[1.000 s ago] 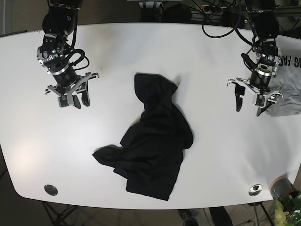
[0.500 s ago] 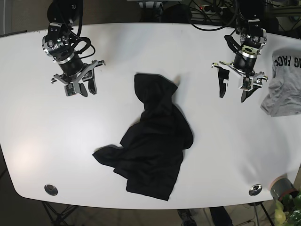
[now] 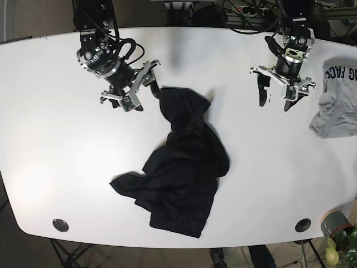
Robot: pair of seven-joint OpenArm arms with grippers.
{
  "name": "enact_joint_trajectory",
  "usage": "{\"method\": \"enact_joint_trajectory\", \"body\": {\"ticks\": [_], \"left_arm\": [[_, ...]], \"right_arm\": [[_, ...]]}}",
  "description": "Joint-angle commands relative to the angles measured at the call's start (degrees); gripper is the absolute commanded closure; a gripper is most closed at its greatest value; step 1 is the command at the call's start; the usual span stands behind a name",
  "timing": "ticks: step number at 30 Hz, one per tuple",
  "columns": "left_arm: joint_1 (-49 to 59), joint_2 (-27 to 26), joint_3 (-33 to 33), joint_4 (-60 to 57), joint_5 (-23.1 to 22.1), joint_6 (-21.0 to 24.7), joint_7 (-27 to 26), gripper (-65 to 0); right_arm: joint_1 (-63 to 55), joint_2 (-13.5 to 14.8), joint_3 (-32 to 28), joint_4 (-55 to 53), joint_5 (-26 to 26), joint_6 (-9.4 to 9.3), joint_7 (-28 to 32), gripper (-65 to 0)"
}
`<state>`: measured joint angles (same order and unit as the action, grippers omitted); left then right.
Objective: Fold the T-shirt properly
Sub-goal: 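Move the right gripper to the black shirt and grasp its fabric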
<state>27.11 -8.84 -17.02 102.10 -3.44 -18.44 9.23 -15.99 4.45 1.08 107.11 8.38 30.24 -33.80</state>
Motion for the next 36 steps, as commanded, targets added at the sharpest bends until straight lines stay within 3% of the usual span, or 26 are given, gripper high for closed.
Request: {"method": "enact_joint_trajectory", "body": {"ticks": [1, 5, 12, 19, 22, 24, 29, 36], "left_arm": [[-0.1, -0.4, -2.4, 0.3, -0.6, 0.2, -0.8, -40.1], [-0.4, -0.1, -5.2, -1.4, -0.6, 0.2, -0.8, -40.1], [-0.4, -0.1, -6.9, -2.8, -0.6, 0.1, -0.8, -40.1], [-0.1, -0.4, -7.1, -2.9, -0.3, 0.1, -0.8, -40.1], [-0.1, -0.2, -7.1, -2.9, -0.2, 0.1, -0.7, -40.1], [-0.3, -0.2, -6.9, -2.9, -0.2, 0.1, 0.7, -40.1], [-0.5, -0.2, -6.9, -2.9, -0.6, 0.1, 5.1, -40.1], [-0.7, -0.2, -6.6, -2.9, -0.6, 0.1, 5.6, -40.1]], "right_arm": [[1.9, 0.1, -4.1, 0.0, 0.9, -0.04, 1.4, -43.6], [5.1, 0.1, -8.6, -2.7, 0.9, -0.13, 1.3, -48.7], [10.2, -0.4, -12.4, -8.4, 0.9, -0.92, 1.3, -48.8], [16.3, -0.4, -19.0, -14.8, 1.4, -10.06, 1.4, -48.8], [18.2, -2.2, -20.7, -17.2, 1.4, -13.23, 1.6, -48.8], [19.5, -3.6, -20.6, -19.0, 1.3, -14.28, 1.6, -48.8], [21.0, -6.3, -21.1, -21.8, 0.9, -15.16, 1.4, -48.8], [23.9, -8.0, -21.0, -27.2, 0.8, -15.25, 2.2, -48.8]]}}
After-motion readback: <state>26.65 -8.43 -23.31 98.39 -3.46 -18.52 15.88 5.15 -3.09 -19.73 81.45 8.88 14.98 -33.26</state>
